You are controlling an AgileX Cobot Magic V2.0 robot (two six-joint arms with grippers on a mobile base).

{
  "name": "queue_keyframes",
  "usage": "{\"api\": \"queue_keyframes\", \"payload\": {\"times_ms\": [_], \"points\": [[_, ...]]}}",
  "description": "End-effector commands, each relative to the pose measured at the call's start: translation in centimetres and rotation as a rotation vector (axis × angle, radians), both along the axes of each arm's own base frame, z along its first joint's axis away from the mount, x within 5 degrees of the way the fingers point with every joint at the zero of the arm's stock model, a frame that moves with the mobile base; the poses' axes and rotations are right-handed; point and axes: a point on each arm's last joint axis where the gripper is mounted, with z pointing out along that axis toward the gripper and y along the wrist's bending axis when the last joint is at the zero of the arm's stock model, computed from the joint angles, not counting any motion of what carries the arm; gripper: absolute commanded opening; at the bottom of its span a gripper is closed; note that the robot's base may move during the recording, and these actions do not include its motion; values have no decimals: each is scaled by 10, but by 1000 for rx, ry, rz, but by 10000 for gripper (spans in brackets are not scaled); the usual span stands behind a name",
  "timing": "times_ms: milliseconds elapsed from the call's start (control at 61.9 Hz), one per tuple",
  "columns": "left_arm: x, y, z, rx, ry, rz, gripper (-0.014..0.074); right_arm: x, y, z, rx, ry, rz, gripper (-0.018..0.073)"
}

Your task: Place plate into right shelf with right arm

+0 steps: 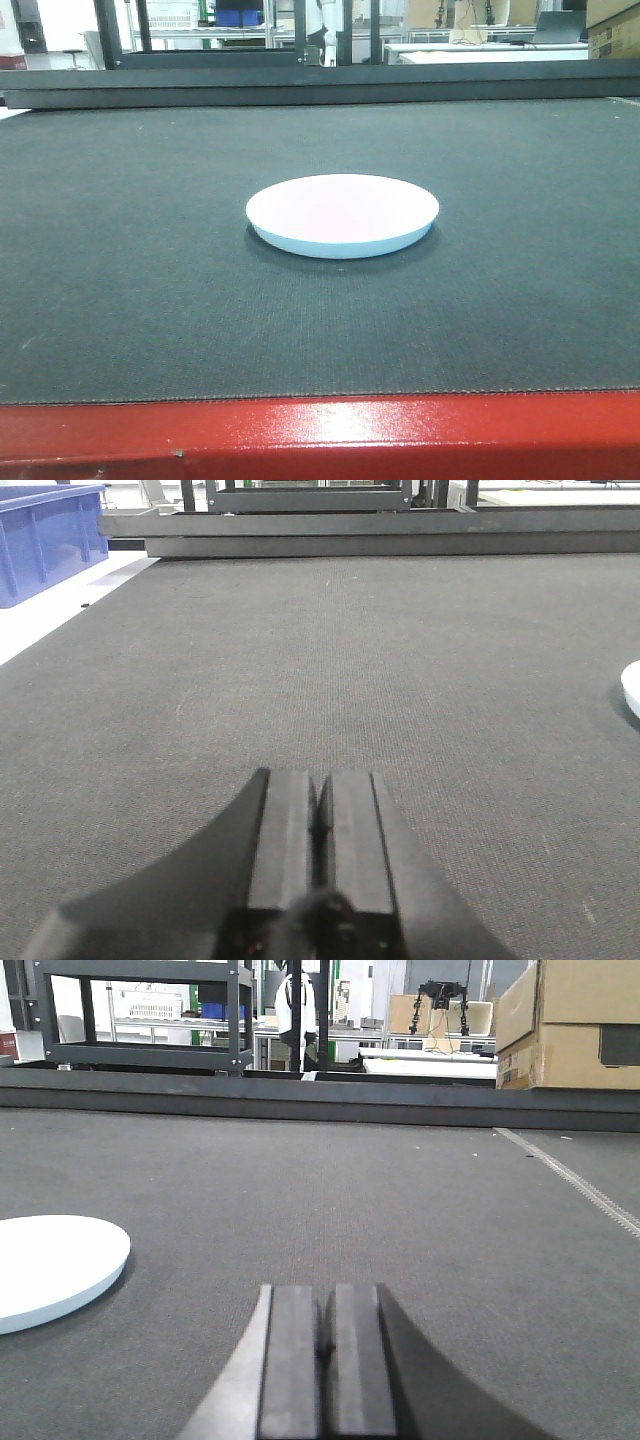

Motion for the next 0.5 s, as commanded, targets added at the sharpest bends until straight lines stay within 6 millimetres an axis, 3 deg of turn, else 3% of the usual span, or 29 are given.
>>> {"api": "queue_keyframes", "payload": {"times_ms": [0,485], "points": [[-1,1,5,-8,-78,9,-47,-3,-1,12,-11,-115,-16,50],[-1,1,5,-8,-78,9,-47,-3,-1,12,-11,-115,-16,50]]}}
